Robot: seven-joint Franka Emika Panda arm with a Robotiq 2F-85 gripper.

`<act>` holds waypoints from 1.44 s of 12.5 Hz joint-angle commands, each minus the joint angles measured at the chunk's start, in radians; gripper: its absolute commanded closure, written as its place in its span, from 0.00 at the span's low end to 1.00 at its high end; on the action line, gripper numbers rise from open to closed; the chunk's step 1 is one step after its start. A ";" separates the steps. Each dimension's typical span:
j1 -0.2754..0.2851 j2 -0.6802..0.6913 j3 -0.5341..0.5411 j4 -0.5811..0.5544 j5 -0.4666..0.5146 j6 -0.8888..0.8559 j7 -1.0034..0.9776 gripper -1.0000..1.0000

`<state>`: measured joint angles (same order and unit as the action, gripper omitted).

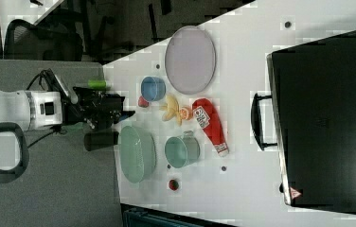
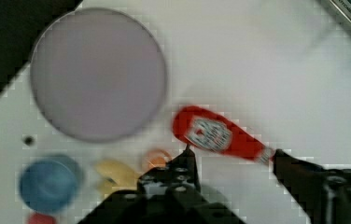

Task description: Pick Ketchup from the table and place it in strainer.

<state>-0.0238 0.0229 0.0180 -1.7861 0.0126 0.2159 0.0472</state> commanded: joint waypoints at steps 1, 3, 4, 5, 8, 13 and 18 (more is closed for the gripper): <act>-0.108 -0.239 0.019 -0.113 0.017 -0.155 -0.035 0.21; -0.107 -0.239 0.019 -0.124 0.017 -0.155 -0.041 0.00; -0.106 -0.237 0.021 -0.135 0.017 -0.154 -0.056 0.00; -0.105 -0.233 0.026 -0.150 0.017 -0.148 -0.082 0.00; -0.103 -0.208 0.055 -0.202 0.017 -0.075 -0.198 0.00; -0.102 -0.151 0.101 -0.319 0.017 0.094 -0.590 0.00; -0.101 -0.097 0.109 -0.466 0.017 0.346 -0.974 0.00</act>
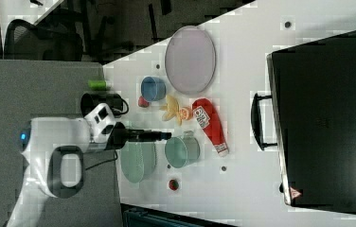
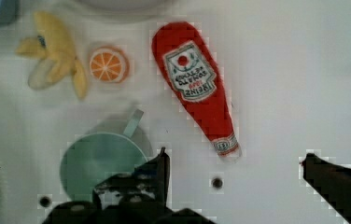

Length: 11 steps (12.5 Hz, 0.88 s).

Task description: Pick Ketchup from the table and place it in strainer.

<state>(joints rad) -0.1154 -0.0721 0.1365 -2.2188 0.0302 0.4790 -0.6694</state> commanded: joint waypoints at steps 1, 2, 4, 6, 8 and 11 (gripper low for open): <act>-0.008 0.015 -0.007 -0.058 -0.001 0.135 -0.300 0.00; -0.008 0.036 -0.004 -0.080 -0.001 0.183 -0.310 0.00; -0.008 0.088 -0.003 -0.113 -0.007 0.257 -0.310 0.00; -0.008 0.156 -0.003 -0.120 -0.052 0.317 -0.310 0.00; -0.008 0.221 -0.001 -0.120 -0.096 0.375 -0.310 0.00; -0.008 0.304 -0.001 -0.121 -0.096 0.440 -0.308 0.00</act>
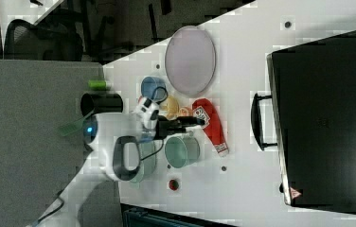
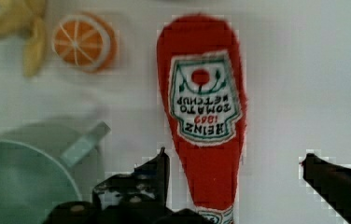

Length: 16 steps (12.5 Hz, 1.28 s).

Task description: Pick Ketchup from the table and place it in strainer.

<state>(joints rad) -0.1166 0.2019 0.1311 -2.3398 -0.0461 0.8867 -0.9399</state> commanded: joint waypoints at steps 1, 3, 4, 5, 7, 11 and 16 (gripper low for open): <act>-0.007 0.054 0.004 -0.003 -0.019 0.051 -0.037 0.00; -0.007 0.098 0.005 -0.012 -0.020 0.110 -0.037 0.00; -0.007 0.119 0.004 -0.016 -0.020 0.146 -0.037 0.00; -0.007 0.139 0.004 -0.019 -0.020 0.179 -0.037 0.00; -0.007 0.170 0.004 -0.028 -0.020 0.221 -0.036 0.00; -0.008 0.195 0.001 -0.037 -0.019 0.265 -0.031 0.28; -0.012 0.096 0.000 -0.028 -0.019 0.241 -0.031 0.41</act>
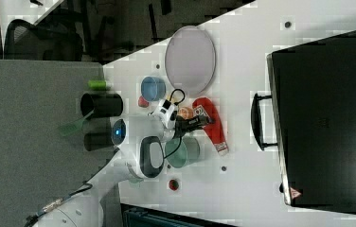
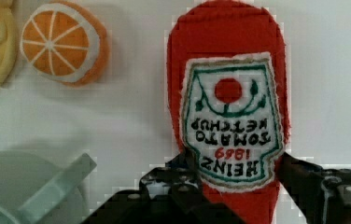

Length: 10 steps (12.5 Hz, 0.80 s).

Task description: Pick Ketchup from the table and place it in strainer.

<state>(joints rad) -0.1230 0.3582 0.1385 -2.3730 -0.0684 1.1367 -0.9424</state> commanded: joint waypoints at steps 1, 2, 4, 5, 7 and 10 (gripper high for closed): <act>-0.007 -0.102 -0.008 0.012 0.003 -0.047 -0.029 0.41; -0.008 -0.148 -0.009 0.018 0.003 -0.104 -0.028 0.41; -0.008 -0.245 -0.013 0.040 0.004 -0.236 -0.029 0.41; -0.008 -0.292 -0.016 0.058 0.004 -0.294 -0.029 0.41; -0.008 -0.372 -0.018 0.104 0.005 -0.432 -0.028 0.41; -0.001 -0.456 0.001 0.173 0.013 -0.645 -0.021 0.41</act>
<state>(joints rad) -0.1278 -0.0930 0.1296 -2.2227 -0.0577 0.5513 -0.9424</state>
